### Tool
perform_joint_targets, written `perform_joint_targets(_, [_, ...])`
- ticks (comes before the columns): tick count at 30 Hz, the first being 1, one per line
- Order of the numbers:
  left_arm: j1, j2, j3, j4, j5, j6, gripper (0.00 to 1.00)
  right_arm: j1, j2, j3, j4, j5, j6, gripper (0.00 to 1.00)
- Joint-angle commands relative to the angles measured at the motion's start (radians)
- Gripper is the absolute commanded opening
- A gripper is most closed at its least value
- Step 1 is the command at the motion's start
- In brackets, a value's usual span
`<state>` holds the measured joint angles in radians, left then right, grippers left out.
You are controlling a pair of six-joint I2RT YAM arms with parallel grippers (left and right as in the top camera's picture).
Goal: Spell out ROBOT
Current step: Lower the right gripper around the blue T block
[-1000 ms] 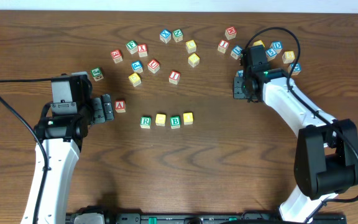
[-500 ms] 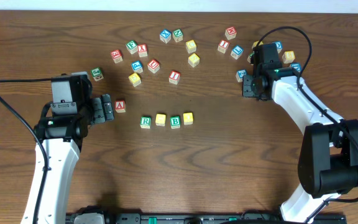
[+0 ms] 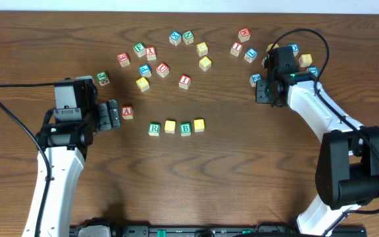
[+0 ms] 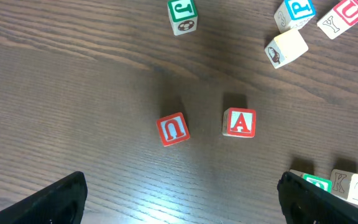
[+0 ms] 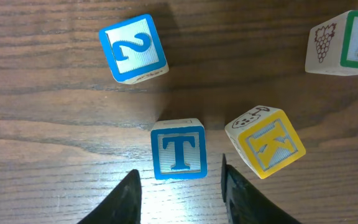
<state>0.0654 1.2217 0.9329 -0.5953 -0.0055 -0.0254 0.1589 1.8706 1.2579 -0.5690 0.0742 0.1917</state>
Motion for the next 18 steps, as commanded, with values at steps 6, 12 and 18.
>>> perform_joint_targets(6, [0.003,0.000,0.029,-0.002,-0.002,0.005,0.96,-0.009,-0.029,-0.012,0.001,-0.006,-0.014,0.45])
perform_joint_targets(12, [0.003,0.000,0.029,-0.002,-0.002,0.005,0.96,-0.008,-0.029,-0.012,0.001,-0.006,-0.014,0.44])
perform_joint_targets(18, [0.003,0.000,0.029,-0.002,-0.002,0.005,0.96,-0.008,-0.029,-0.038,0.028,-0.006,-0.013,0.43])
